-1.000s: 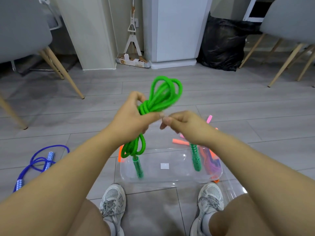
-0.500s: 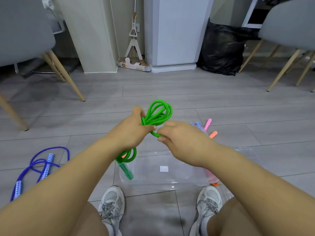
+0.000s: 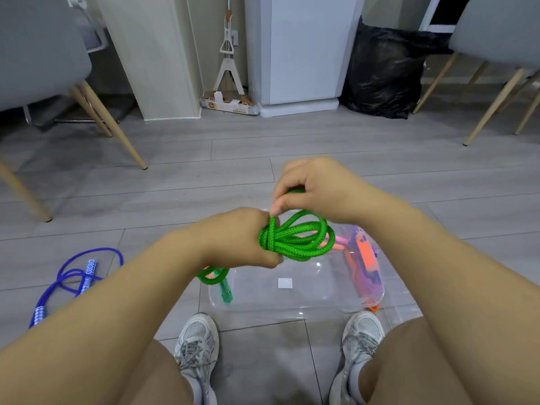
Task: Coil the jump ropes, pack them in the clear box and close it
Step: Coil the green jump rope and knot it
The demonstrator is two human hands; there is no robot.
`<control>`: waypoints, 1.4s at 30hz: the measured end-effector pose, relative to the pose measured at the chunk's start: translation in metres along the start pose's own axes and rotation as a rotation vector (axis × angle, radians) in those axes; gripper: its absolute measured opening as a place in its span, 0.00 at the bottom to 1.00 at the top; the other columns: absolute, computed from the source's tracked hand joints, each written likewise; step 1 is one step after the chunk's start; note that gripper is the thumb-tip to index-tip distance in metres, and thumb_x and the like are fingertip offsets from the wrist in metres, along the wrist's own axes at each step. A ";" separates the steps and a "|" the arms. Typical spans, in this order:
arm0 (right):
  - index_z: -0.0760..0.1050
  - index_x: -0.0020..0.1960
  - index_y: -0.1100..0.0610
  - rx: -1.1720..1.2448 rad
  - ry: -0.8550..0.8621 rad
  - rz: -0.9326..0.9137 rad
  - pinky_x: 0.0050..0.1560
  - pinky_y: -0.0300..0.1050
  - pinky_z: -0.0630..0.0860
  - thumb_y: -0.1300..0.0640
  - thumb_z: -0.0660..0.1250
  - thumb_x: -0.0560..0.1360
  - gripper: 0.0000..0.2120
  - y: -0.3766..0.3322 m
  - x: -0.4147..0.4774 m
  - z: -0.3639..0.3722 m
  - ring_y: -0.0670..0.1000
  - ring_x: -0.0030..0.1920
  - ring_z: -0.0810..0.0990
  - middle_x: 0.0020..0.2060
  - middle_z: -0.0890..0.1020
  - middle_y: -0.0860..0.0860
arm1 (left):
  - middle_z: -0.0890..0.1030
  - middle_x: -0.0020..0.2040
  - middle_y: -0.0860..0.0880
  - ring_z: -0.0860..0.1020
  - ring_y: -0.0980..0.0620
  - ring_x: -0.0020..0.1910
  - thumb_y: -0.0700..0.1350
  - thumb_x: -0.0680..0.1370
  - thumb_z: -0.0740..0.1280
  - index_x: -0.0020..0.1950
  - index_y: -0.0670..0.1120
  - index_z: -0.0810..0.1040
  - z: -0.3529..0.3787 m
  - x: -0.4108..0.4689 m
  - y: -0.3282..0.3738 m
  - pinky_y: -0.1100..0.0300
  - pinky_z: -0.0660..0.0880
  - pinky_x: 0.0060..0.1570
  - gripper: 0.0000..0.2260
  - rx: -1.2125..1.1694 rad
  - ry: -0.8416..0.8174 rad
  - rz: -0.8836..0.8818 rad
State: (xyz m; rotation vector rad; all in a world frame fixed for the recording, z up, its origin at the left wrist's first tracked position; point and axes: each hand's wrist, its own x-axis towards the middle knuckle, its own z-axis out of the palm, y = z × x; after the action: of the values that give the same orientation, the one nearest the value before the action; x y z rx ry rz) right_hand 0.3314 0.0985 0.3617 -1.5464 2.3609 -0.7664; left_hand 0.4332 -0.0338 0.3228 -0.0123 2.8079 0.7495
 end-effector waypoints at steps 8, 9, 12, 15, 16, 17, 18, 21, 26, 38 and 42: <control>0.80 0.32 0.50 0.552 0.083 0.081 0.32 0.38 0.68 0.67 0.66 0.73 0.17 0.009 -0.003 0.001 0.44 0.30 0.71 0.26 0.77 0.49 | 0.66 0.25 0.51 0.62 0.55 0.21 0.41 0.63 0.70 0.32 0.49 0.75 -0.014 -0.003 -0.003 0.65 0.61 0.25 0.05 -0.943 0.157 0.197; 0.80 0.32 0.46 0.583 0.090 0.079 0.31 0.37 0.67 0.66 0.64 0.75 0.19 0.008 -0.005 0.004 0.42 0.29 0.70 0.26 0.75 0.44 | 0.65 0.25 0.50 0.61 0.55 0.20 0.42 0.64 0.70 0.34 0.49 0.76 -0.016 -0.002 -0.003 0.65 0.60 0.24 0.05 -1.074 0.156 0.194; 0.78 0.44 0.44 0.574 0.121 0.058 0.33 0.30 0.66 0.59 0.66 0.76 0.09 -0.001 -0.009 0.015 0.38 0.30 0.70 0.29 0.74 0.41 | 0.65 0.25 0.49 0.60 0.55 0.19 0.45 0.65 0.71 0.37 0.45 0.72 -0.018 0.003 -0.003 0.67 0.60 0.24 0.08 -1.226 0.246 0.138; 0.75 0.40 0.44 0.550 0.236 0.109 0.30 0.26 0.65 0.58 0.67 0.75 0.10 -0.008 -0.011 0.020 0.36 0.27 0.73 0.22 0.74 0.37 | 0.67 0.25 0.48 0.61 0.55 0.19 0.51 0.64 0.70 0.39 0.46 0.70 -0.015 0.007 -0.002 0.67 0.61 0.23 0.13 -1.320 0.267 0.093; 0.73 0.37 0.44 0.551 0.277 0.130 0.29 0.26 0.64 0.58 0.66 0.75 0.12 -0.009 -0.011 0.021 0.36 0.26 0.73 0.21 0.74 0.36 | 0.67 0.26 0.48 0.61 0.55 0.19 0.55 0.66 0.68 0.40 0.46 0.70 -0.014 0.008 -0.001 0.67 0.60 0.23 0.15 -1.349 0.239 0.076; 0.73 0.35 0.44 0.545 0.308 0.151 0.28 0.25 0.64 0.58 0.66 0.76 0.13 -0.011 -0.012 0.021 0.35 0.25 0.73 0.19 0.73 0.36 | 0.67 0.26 0.48 0.62 0.56 0.19 0.57 0.69 0.64 0.41 0.46 0.70 -0.013 0.008 0.000 0.67 0.60 0.23 0.15 -1.378 0.214 0.058; 0.72 0.33 0.45 0.537 0.330 0.169 0.28 0.26 0.64 0.57 0.66 0.76 0.14 -0.014 -0.013 0.022 0.36 0.24 0.72 0.19 0.73 0.36 | 0.67 0.26 0.48 0.62 0.56 0.20 0.59 0.72 0.60 0.42 0.46 0.71 -0.013 0.009 0.000 0.67 0.59 0.23 0.16 -1.398 0.210 0.042; 0.74 0.30 0.50 0.526 0.390 0.234 0.27 0.31 0.61 0.53 0.65 0.76 0.15 -0.021 -0.011 0.028 0.40 0.22 0.68 0.17 0.70 0.41 | 0.68 0.27 0.47 0.63 0.55 0.20 0.54 0.81 0.51 0.44 0.46 0.67 -0.009 0.012 0.005 0.66 0.61 0.23 0.14 -1.315 0.404 -0.007; 0.69 0.27 0.58 0.428 0.430 0.391 0.29 0.43 0.57 0.46 0.64 0.75 0.22 -0.022 -0.002 0.035 0.46 0.22 0.59 0.16 0.62 0.47 | 0.69 0.31 0.45 0.66 0.58 0.21 0.47 0.83 0.50 0.42 0.48 0.63 -0.001 0.016 0.009 0.64 0.64 0.23 0.11 -1.002 0.658 -0.075; 0.77 0.48 0.62 0.743 0.434 0.192 0.21 0.27 0.61 0.62 0.65 0.76 0.04 -0.026 -0.005 0.021 0.42 0.16 0.66 0.14 0.68 0.44 | 0.77 0.33 0.44 0.76 0.48 0.34 0.38 0.61 0.57 0.52 0.39 0.71 -0.012 0.013 -0.008 0.50 0.73 0.43 0.20 -1.165 0.230 0.103; 0.77 0.45 0.53 0.674 0.489 0.197 0.24 0.28 0.63 0.59 0.66 0.75 0.03 -0.020 -0.004 0.022 0.39 0.21 0.71 0.17 0.71 0.39 | 0.80 0.40 0.48 0.80 0.53 0.43 0.37 0.62 0.62 0.53 0.51 0.74 -0.013 0.012 -0.008 0.55 0.76 0.47 0.20 -0.968 0.233 0.079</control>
State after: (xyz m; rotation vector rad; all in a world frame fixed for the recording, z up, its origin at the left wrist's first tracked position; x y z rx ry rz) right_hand 0.3585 0.0897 0.3536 -0.8968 2.1254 -1.8085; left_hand 0.4191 -0.0465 0.3273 -0.1591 2.3378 2.1392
